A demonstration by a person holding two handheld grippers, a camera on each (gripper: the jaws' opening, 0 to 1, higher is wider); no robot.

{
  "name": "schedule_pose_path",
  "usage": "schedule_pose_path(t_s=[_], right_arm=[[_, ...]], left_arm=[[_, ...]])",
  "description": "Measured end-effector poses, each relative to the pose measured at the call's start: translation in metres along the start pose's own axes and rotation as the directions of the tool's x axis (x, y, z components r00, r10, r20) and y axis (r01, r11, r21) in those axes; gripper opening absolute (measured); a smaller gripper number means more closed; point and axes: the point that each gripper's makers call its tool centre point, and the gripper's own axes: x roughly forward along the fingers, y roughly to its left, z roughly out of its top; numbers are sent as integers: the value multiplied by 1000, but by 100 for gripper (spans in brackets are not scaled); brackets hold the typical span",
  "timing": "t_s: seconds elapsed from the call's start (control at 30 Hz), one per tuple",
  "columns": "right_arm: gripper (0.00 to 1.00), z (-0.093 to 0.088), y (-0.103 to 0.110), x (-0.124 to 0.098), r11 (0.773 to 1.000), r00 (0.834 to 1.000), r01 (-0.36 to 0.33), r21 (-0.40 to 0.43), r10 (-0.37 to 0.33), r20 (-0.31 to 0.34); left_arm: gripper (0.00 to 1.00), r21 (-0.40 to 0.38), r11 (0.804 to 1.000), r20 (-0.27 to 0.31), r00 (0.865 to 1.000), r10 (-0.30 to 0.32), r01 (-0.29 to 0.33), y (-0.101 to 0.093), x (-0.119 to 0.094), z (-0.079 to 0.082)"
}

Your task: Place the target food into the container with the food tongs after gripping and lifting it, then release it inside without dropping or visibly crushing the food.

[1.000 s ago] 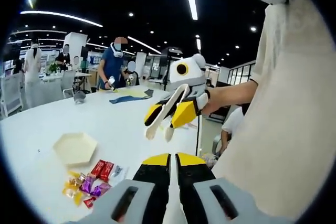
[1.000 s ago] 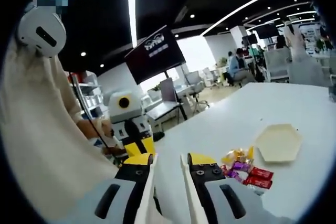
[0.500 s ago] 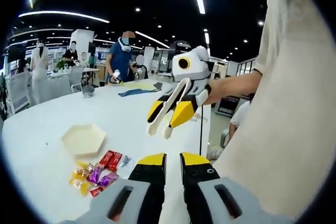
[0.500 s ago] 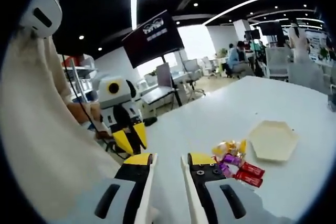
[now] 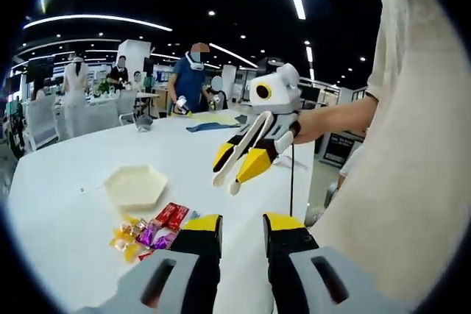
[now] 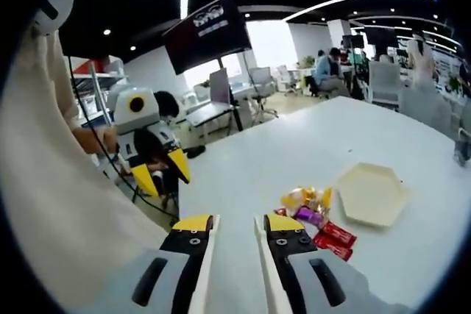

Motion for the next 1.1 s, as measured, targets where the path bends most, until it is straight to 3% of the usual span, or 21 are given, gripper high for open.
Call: schedule_pose_path(t_s=[0.27, 0.7, 1.1], right_arm=[[27, -4, -8, 11, 999, 999, 8, -41, -10, -49], [28, -11, -35, 33, 995, 993, 28, -94, -38, -114], [28, -26, -47, 50, 992, 983, 28, -122, -49, -177]], left_arm=[[28, 35, 993, -17, 993, 116, -116, 15, -10, -7], [40, 8, 977, -18, 977, 214, -214, 34, -25, -18], [48, -27, 966, -18, 966, 258, -258, 42, -36, -26]])
